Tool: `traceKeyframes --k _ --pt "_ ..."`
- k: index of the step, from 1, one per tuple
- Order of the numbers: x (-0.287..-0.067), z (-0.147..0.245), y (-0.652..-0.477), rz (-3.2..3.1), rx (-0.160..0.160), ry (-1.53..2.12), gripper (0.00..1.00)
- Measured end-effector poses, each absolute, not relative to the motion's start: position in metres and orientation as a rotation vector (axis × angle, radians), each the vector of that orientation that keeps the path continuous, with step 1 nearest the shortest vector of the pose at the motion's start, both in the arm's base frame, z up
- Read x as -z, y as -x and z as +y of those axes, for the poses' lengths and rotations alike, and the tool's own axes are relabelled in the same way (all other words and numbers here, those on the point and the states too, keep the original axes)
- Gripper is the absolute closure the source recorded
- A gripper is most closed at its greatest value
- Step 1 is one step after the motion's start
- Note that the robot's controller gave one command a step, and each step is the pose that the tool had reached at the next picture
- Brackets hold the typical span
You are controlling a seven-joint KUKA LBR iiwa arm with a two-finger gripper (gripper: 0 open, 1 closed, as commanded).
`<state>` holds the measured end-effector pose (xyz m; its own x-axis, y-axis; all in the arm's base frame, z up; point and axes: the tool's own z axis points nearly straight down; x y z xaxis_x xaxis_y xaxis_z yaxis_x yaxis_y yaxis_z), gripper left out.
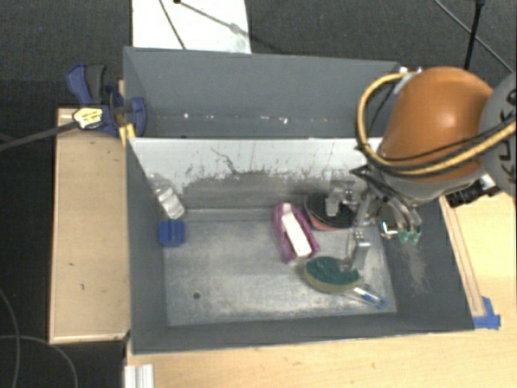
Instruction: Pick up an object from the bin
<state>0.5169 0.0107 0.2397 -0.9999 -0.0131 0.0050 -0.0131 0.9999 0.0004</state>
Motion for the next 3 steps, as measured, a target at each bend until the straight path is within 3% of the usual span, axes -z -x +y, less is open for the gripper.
traceKeyframes --k 1,2,3 --pt "-0.123 -0.050 -0.473 -3.134 0.001 -0.054 0.00" --pt "-0.069 -0.029 -0.515 -3.144 0.003 -0.034 0.00" --pt "-0.071 -0.031 -0.514 -3.146 0.001 -0.032 1.00"
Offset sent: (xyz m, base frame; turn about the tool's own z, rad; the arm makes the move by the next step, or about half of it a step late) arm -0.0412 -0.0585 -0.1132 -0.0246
